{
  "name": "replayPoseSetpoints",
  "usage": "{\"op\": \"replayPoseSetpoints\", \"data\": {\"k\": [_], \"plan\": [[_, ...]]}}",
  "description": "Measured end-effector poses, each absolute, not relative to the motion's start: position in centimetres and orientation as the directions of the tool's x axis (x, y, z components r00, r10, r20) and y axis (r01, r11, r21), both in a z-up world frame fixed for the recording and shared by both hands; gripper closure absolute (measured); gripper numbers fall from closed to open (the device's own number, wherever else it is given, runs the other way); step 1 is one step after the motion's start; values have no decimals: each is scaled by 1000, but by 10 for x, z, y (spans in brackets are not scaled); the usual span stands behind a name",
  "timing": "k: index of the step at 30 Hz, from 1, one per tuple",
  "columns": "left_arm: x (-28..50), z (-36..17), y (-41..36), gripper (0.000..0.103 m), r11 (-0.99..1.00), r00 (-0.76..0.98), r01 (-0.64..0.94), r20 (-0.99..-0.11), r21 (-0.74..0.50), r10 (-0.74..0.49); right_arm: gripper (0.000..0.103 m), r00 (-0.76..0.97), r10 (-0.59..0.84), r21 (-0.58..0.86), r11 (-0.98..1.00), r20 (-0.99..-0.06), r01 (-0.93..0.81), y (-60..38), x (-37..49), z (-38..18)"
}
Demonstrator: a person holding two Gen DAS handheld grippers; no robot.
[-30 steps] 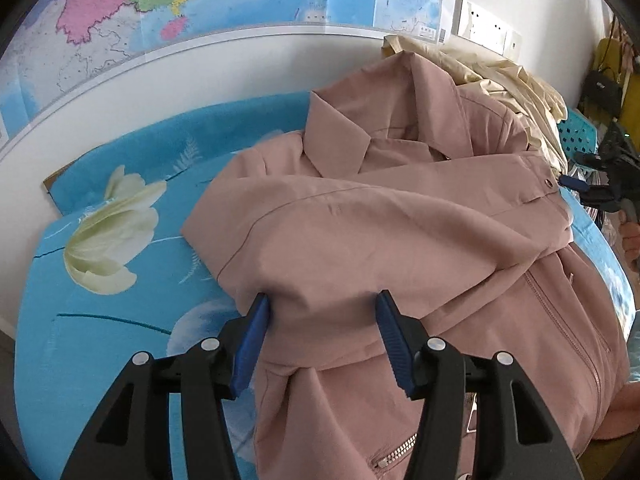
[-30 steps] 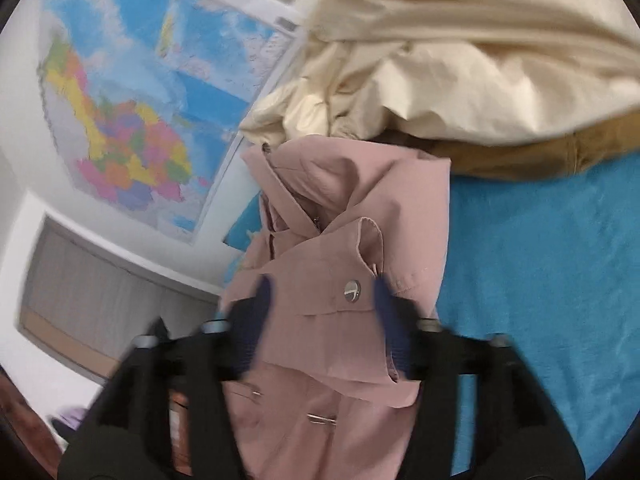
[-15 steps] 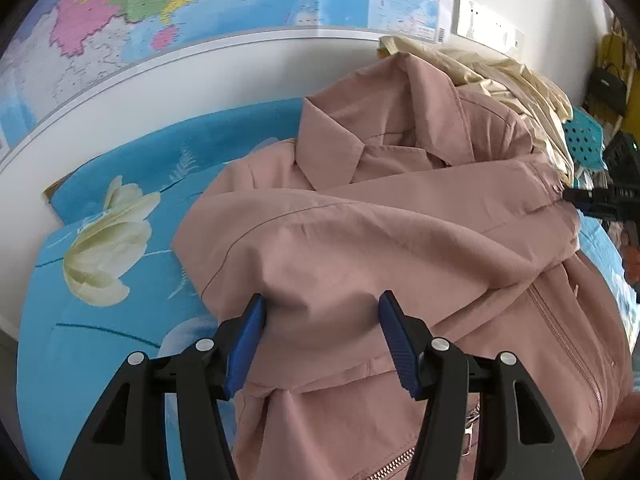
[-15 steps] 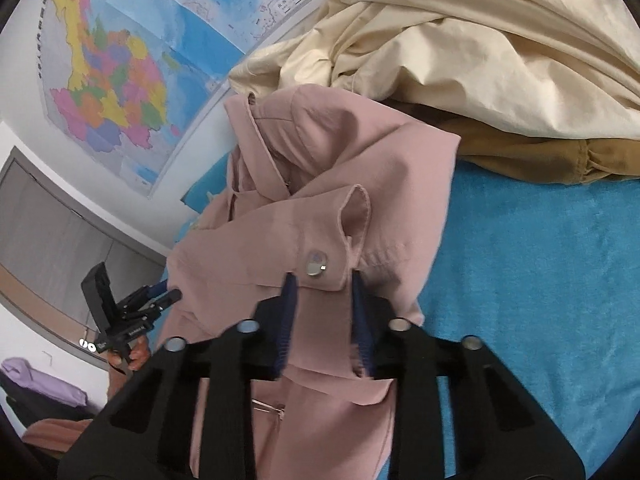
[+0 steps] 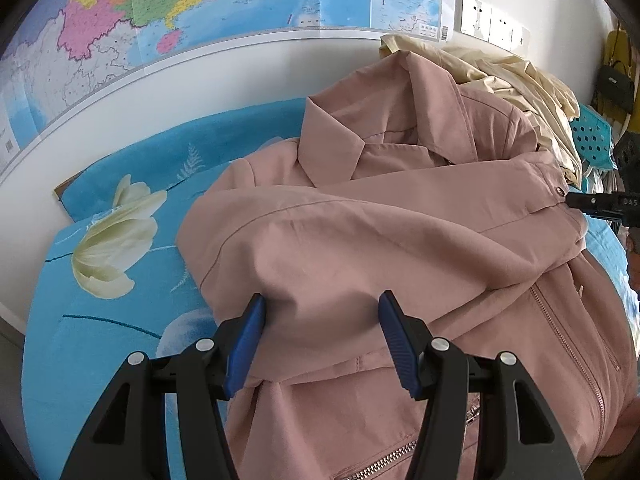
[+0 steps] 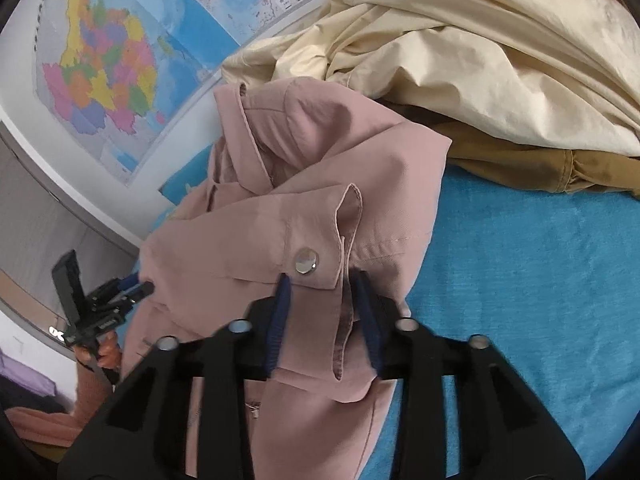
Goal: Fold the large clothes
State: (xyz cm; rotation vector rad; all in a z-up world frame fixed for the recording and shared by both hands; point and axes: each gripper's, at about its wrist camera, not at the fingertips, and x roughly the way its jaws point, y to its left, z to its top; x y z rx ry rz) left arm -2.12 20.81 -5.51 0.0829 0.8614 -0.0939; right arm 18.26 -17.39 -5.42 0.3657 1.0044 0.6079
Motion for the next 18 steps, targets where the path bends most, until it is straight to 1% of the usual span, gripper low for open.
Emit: {"op": "replayPoseSetpoints", "data": {"k": [1,3,7,9,11,12,13,17,18], "plan": [[-21,-55,208,47,993,648,114,-761,35,-48,94,397,611,530,792,-685,-304,-173,183,-55],[-22,-55,209,47,993,647,114,-761,32,-50,99,416,595,516,804,-688,-297,-174,182,-55],[-30,-51,216,47,994,660,106,-749,11,-62,99,465,589,520,806,-661,-281,-185,182,-47],[-35,-50,224,46,996,666,89,-743,-5,-63,99,459,578,516,814,-675,-267,-187,184,-50],[-40,-49,233,46,997,668,76,-741,-22,-67,97,445,563,499,825,-696,-264,-184,185,-55],[-42,-49,239,46,998,667,58,-743,-34,-64,95,441,556,490,831,-705,-263,-183,185,-57],[-44,-49,243,46,998,665,46,-745,-39,-60,90,445,548,485,836,-708,-258,-183,184,-57],[-61,-48,260,45,997,661,18,-747,-77,-69,89,481,534,486,842,-695,-233,-190,179,-51],[-65,-48,262,45,997,662,10,-747,-70,-59,85,494,532,480,843,-687,-241,-191,175,-45]]}}
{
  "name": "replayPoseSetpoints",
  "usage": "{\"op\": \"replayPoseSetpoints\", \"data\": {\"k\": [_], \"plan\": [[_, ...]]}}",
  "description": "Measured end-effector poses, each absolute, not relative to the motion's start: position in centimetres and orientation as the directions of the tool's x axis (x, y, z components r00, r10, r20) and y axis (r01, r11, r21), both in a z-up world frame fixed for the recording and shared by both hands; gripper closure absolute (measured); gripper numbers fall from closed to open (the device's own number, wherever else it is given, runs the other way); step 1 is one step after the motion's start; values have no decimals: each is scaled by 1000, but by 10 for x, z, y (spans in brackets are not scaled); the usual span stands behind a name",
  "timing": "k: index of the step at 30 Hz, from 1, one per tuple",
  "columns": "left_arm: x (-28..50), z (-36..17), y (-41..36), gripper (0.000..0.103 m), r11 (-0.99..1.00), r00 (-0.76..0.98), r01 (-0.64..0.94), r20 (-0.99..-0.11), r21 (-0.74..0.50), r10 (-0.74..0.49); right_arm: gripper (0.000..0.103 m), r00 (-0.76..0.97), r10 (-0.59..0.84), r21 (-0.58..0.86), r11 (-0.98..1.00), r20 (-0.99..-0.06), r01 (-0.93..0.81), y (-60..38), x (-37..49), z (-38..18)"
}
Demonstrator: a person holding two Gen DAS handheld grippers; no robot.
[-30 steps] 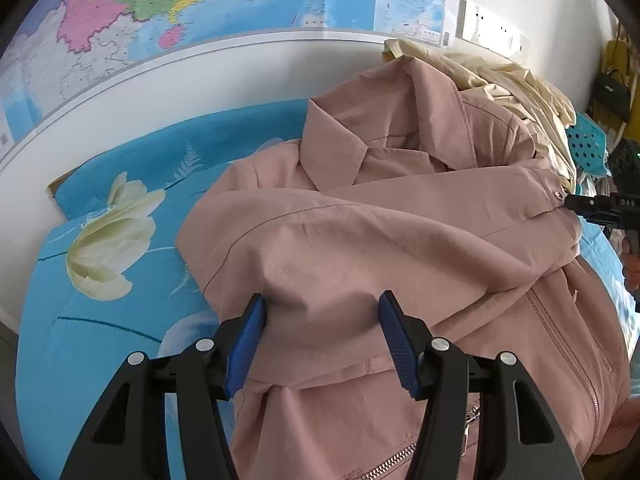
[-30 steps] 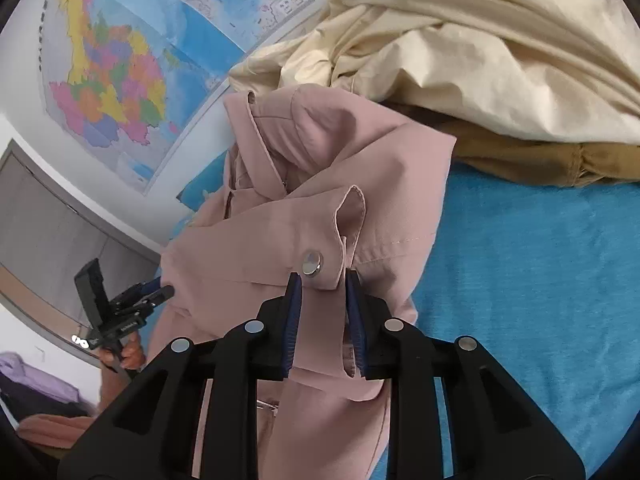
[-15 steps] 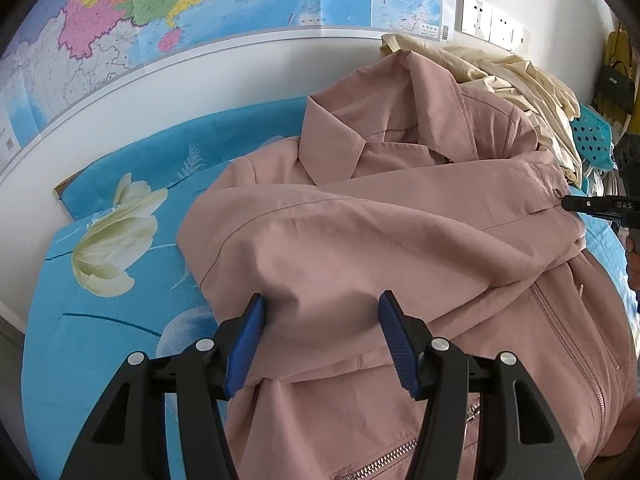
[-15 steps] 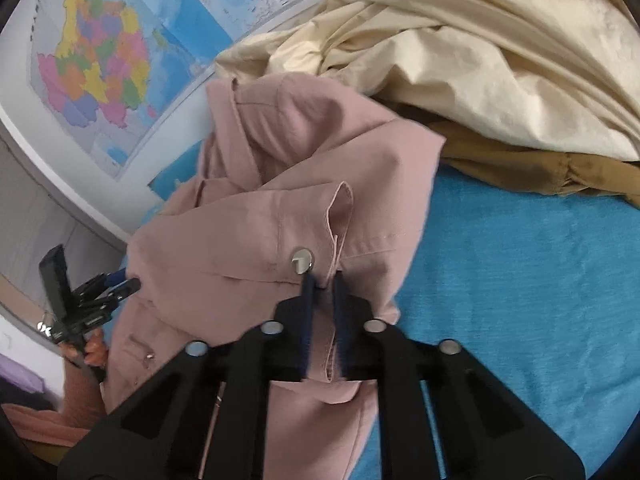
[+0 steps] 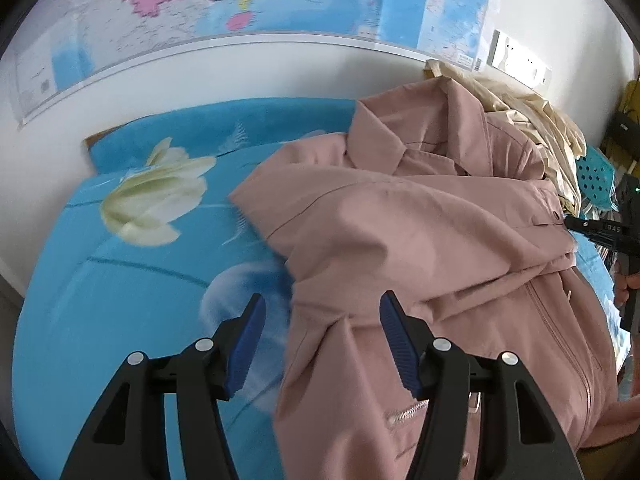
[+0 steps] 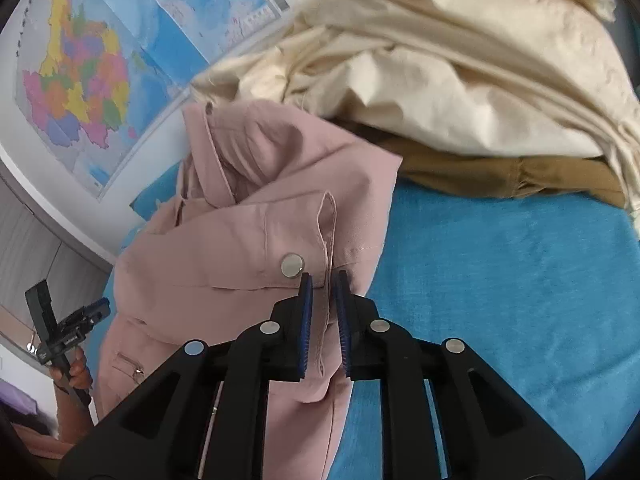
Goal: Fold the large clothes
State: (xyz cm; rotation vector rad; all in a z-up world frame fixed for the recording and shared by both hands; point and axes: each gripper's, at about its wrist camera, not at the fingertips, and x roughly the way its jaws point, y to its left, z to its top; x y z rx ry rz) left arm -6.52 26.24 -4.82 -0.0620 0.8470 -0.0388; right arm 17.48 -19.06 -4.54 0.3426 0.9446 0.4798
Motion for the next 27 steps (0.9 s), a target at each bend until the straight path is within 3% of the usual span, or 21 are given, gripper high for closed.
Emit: {"op": "replayPoseSetpoints", "data": {"k": [2,4,5,9,12,14,16,18,20,22,27], "plan": [[-72,-48,265,43,998,662,9,-748,-66,-56,80,521,528,458,847,-671,-268,-188,167,-35],[-77,-50,264,41,998,656,18,-752,-65,-61,63,518,554,438,833,-652,-339,-174,160,-25],[-78,-52,263,41,998,652,24,-755,-61,-62,62,514,565,435,825,-645,-361,-166,158,-23],[-79,-63,255,41,998,629,46,-774,-50,-68,65,447,569,391,813,-690,-432,-129,162,-38],[-86,-72,258,40,997,611,38,-788,-62,-73,82,421,512,370,850,-749,-376,-126,173,-62],[-92,-77,262,40,997,601,22,-796,-81,-78,80,416,533,412,842,-737,-350,-133,173,-67],[-102,-81,267,40,993,595,12,-798,-113,-99,59,418,565,448,823,-711,-349,-141,164,-57],[-111,-83,272,40,989,591,13,-797,-146,-125,49,424,605,484,796,-674,-364,-151,151,-44],[-122,-86,275,38,983,588,22,-793,-181,-159,47,417,630,508,776,-656,-373,-159,138,-33],[-131,-88,278,38,977,582,32,-791,-210,-189,28,393,653,537,756,-647,-373,-173,120,-28],[-158,-92,279,31,954,574,81,-768,-290,-282,24,318,684,592,728,-656,-345,-200,67,-37]]}}
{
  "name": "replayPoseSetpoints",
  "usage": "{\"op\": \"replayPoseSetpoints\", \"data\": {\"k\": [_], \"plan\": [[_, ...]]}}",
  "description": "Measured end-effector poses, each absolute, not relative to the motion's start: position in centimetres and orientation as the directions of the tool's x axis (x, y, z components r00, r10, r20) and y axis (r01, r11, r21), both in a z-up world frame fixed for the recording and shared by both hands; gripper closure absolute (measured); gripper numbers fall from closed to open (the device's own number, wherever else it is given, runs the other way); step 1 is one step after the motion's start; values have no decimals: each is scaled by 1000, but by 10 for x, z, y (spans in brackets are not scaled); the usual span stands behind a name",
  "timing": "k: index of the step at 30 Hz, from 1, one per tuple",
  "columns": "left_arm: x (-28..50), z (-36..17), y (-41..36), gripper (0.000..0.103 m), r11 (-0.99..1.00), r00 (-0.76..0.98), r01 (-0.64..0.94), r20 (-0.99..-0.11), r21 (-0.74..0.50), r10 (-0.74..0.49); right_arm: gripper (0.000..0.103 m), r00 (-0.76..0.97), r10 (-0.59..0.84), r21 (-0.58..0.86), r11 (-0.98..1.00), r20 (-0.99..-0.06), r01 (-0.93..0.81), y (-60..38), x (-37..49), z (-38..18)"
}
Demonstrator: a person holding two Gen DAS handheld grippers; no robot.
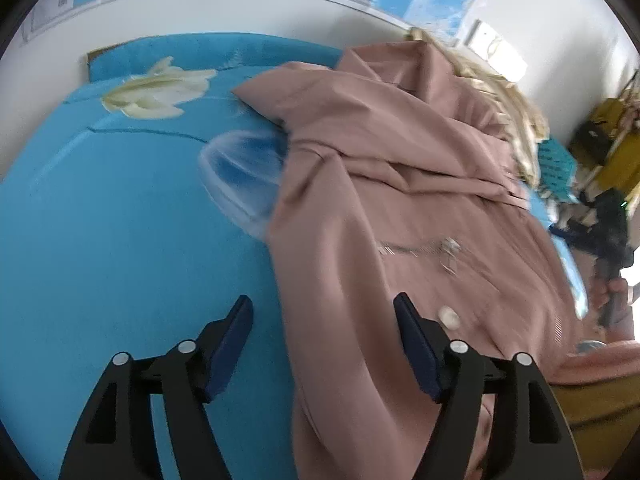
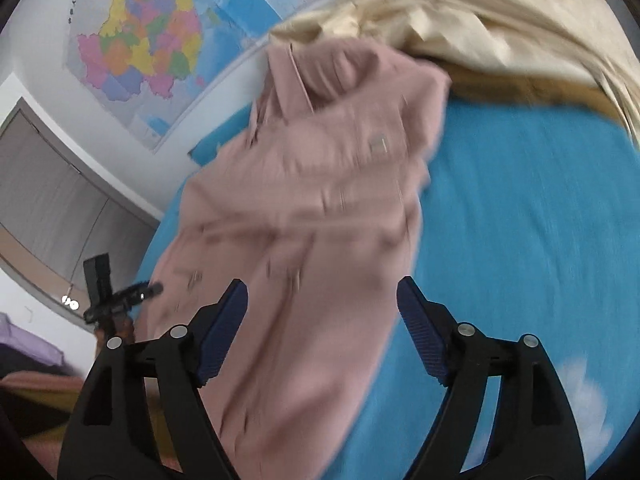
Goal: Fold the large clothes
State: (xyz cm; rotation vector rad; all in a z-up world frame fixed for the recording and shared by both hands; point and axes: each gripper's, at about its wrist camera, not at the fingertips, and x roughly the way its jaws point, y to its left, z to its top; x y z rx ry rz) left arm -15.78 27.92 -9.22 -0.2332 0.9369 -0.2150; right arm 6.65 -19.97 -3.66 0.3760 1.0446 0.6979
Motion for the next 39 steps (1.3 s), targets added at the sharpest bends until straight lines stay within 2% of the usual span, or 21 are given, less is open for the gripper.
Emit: {"op": "replayPoseSetpoints", "data": {"k": [7,12,14,16,17,18,19,20,21,22,23,25,34,36,39], "plan": [[-195,-95,272,18,918,548,158,-741,-364,-388,22,247,744,657,666,-621,-353,-205,12,-52],[-210,-97,257,14,911,531,207,-741,-356,-410,22,197,785,684,611,-587,-398,-196,-4,-49],[-211,-98,249,8,909,530,223,-739,-352,-416,22,186,795,684,596,-578,-422,-190,-9,-48],[-209,-98,242,9,913,536,226,-739,-341,-409,23,192,798,679,591,-572,-435,-187,-11,-47],[-206,-98,241,16,911,542,220,-732,-349,-412,27,193,802,681,585,-565,-440,-186,-12,-47],[-205,-98,240,24,909,544,216,-729,-357,-415,41,188,807,686,578,-560,-441,-185,-13,-48],[-203,-98,240,41,910,547,202,-729,-363,-413,57,174,814,700,570,-555,-431,-181,-12,-52],[-201,-99,240,62,917,552,183,-735,-354,-394,67,173,816,705,568,-552,-425,-179,-11,-55],[-200,-100,241,73,920,551,172,-739,-353,-386,86,170,819,713,563,-548,-417,-178,-10,-58],[-197,-102,243,87,925,549,140,-749,-354,-370,88,163,826,734,556,-539,-390,-180,-7,-64],[-196,-103,244,93,928,548,120,-756,-352,-358,90,163,837,753,543,-523,-371,-185,-7,-67],[-199,-97,244,97,930,562,110,-750,-352,-350,96,179,859,779,512,-480,-363,-190,-8,-63],[-245,-41,262,99,888,685,181,-594,-423,-422,100,221,936,783,351,-275,-514,-213,-42,10],[-248,-42,263,99,900,687,179,-604,-397,-404,99,212,930,764,368,-301,-530,-213,-46,11],[-237,-70,262,97,886,620,164,-653,-434,-435,90,179,909,794,417,-377,-443,-213,-36,-18]]}}
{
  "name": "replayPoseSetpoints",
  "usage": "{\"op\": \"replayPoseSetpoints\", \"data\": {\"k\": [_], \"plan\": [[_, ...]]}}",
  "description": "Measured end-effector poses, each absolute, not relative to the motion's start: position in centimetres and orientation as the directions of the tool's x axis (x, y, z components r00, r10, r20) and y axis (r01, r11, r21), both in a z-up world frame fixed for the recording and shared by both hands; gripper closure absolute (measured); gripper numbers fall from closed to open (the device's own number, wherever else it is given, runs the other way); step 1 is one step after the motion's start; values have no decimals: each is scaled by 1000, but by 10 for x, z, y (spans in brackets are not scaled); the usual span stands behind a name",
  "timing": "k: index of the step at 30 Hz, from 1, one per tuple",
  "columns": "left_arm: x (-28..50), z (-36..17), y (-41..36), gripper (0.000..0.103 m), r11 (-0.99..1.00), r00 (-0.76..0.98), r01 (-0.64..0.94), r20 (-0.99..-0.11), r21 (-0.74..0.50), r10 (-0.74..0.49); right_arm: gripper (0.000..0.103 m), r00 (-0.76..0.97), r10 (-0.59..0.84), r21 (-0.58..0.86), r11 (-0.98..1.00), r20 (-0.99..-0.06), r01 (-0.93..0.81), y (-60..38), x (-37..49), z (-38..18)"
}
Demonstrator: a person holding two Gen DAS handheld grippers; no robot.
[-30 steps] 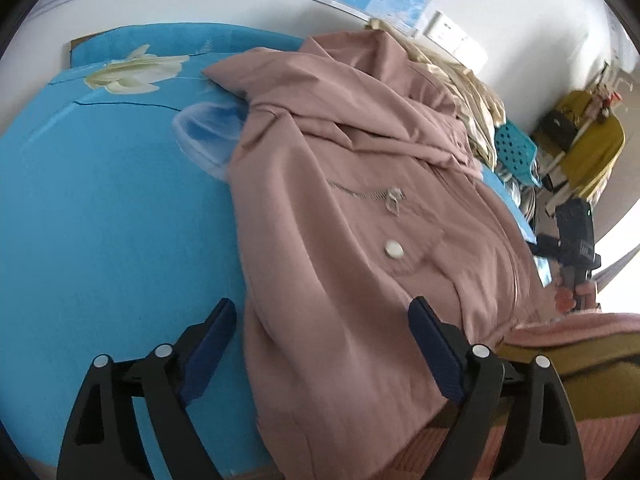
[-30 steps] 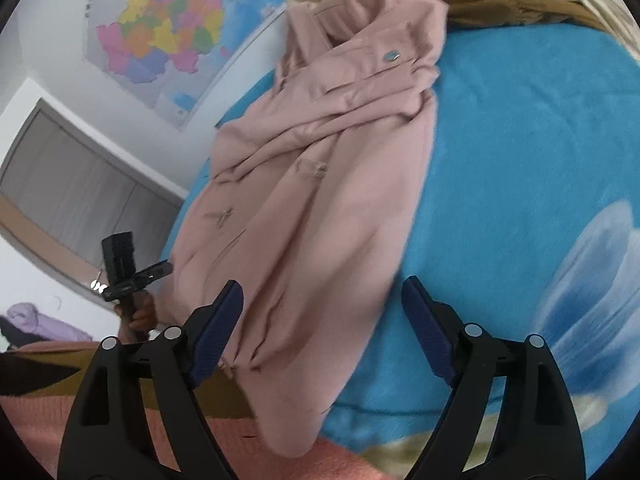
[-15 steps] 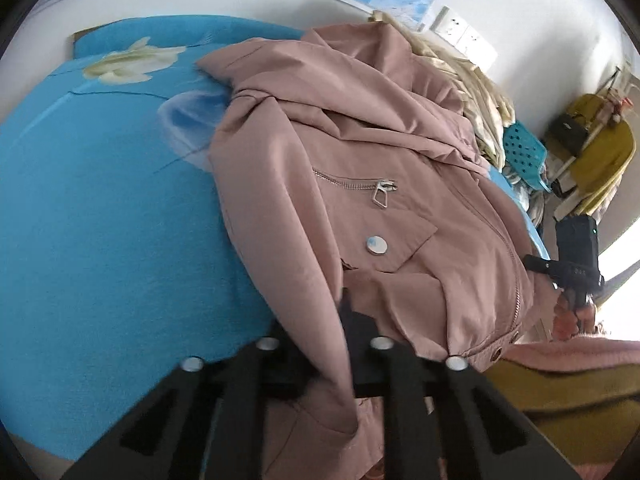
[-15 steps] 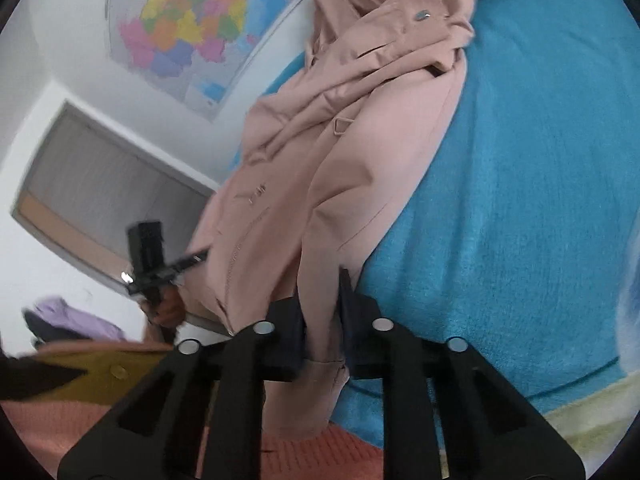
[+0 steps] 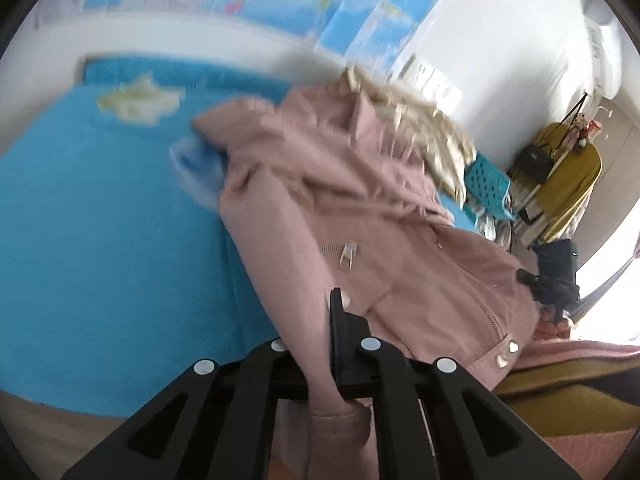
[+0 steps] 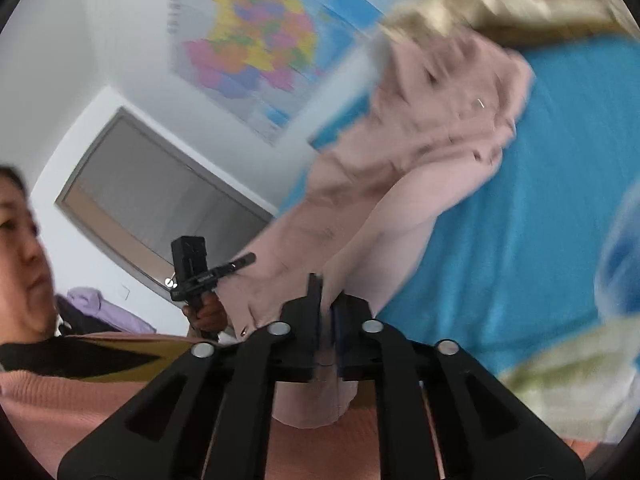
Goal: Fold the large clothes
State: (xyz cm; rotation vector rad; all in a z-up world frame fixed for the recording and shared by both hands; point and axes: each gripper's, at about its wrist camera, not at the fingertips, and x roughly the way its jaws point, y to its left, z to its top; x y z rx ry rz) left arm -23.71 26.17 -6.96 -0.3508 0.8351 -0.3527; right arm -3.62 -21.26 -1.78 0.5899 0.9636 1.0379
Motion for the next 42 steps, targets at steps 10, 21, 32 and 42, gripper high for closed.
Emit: {"op": "replayPoseSetpoints", "data": {"k": [10,21,32,42], "plan": [[-230,-98,246,47,916,543,169,-742,-363,-394,41,109,877,804,473,-468,-360,-209,-38,-59],[-218,-105,227,71,909,516,191,-750,-370,-414,58,66,896,817,429,-439,-386,-189,-43,-61],[-229,-84,249,99,875,585,116,-680,-470,-443,99,123,945,844,326,-303,-425,-198,-47,-31],[-223,-45,261,99,855,665,146,-591,-498,-457,99,227,956,837,275,-186,-474,-209,-27,6]]}}
